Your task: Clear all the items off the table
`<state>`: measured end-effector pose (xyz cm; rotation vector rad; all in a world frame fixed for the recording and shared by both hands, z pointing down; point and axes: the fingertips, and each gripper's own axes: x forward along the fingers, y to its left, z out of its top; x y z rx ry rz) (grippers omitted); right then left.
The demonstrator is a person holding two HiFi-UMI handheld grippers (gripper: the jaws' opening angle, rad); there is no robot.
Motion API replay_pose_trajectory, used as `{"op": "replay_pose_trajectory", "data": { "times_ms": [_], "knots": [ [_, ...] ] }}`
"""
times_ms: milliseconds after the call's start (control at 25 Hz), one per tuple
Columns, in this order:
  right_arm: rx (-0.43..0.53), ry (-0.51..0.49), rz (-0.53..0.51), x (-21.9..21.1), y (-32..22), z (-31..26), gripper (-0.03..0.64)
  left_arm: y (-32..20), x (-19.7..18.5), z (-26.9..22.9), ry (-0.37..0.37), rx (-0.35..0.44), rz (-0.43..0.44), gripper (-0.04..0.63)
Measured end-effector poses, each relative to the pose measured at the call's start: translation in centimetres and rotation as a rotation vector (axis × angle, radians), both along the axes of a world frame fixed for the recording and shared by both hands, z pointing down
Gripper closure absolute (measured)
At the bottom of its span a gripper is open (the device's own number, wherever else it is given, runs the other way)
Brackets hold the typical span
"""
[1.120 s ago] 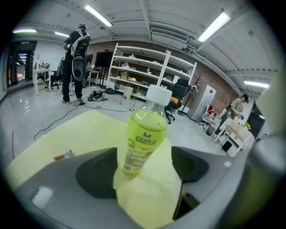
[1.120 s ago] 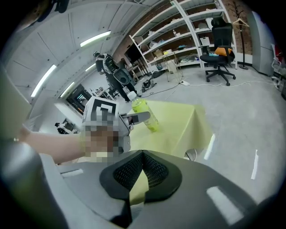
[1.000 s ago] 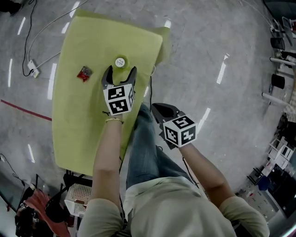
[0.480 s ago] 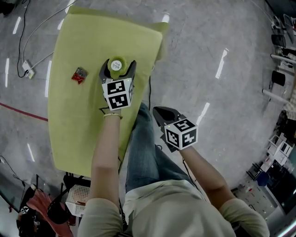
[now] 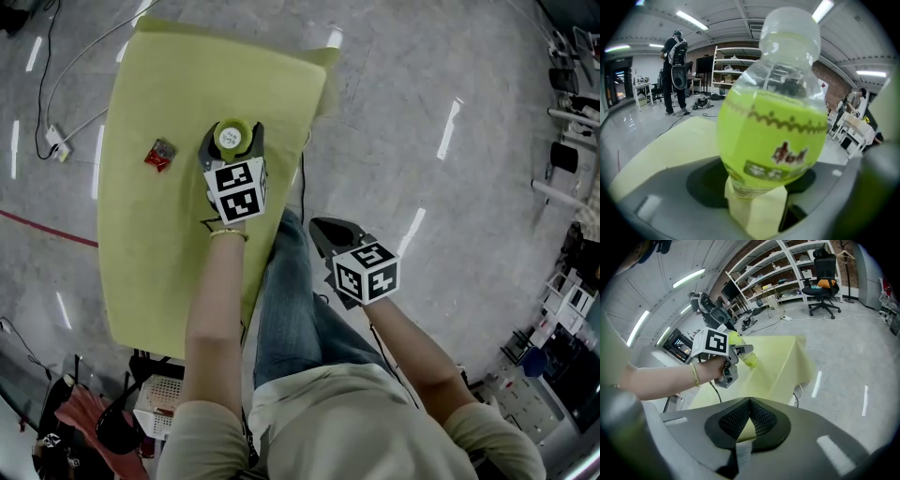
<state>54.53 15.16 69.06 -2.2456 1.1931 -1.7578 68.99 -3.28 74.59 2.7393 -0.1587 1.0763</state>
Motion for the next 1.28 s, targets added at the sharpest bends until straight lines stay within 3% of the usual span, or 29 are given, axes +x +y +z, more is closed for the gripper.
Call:
{"op": "replay_pose_trajectory", "data": {
  "times_ms": [440,1280],
  "knots": [
    [0.033,0.037,0.003,-0.4,-0.2,-2.8,0.618,1.3,-2.9,-2.6,-0.014,-0.007,0.011,0.290],
    [0.110,0.143,-0.021,-5.6,0.1,-10.9,0.618,3.5,-11.0,-14.5,0.081,-0.015,-0.019,0.298]
  ]
}}
